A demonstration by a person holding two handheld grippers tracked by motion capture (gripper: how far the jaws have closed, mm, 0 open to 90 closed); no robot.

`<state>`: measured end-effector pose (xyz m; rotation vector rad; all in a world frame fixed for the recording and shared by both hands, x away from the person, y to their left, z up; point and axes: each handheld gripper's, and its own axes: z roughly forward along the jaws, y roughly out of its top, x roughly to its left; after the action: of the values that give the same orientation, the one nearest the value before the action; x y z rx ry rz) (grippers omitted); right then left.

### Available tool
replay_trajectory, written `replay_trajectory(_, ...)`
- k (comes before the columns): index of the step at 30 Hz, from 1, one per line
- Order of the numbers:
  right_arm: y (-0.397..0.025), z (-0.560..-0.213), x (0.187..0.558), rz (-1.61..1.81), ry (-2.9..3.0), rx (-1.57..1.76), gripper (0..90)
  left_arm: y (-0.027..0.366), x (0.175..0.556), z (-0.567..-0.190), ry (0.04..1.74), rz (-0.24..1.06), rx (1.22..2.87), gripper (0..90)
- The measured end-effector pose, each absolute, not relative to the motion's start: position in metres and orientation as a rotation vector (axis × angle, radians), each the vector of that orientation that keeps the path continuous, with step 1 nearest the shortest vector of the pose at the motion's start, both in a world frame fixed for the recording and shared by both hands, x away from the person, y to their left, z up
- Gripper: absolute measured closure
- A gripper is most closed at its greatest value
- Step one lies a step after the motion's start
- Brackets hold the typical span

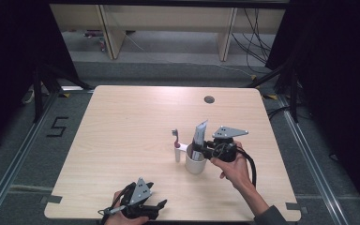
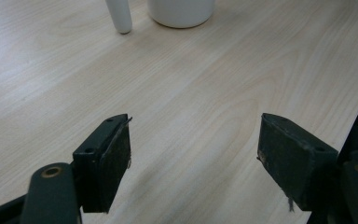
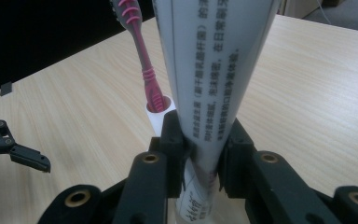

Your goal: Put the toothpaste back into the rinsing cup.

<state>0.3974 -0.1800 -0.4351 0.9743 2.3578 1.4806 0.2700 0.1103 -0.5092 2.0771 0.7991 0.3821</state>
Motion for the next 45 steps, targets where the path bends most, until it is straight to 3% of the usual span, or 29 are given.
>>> replay_trajectory(45, -0.178, -0.453, 0.395, 1.433, 2.399, 0.972, 74.0, 0.11, 0.27, -0.51, 0.798, 0.375, 2.078, 25.4)
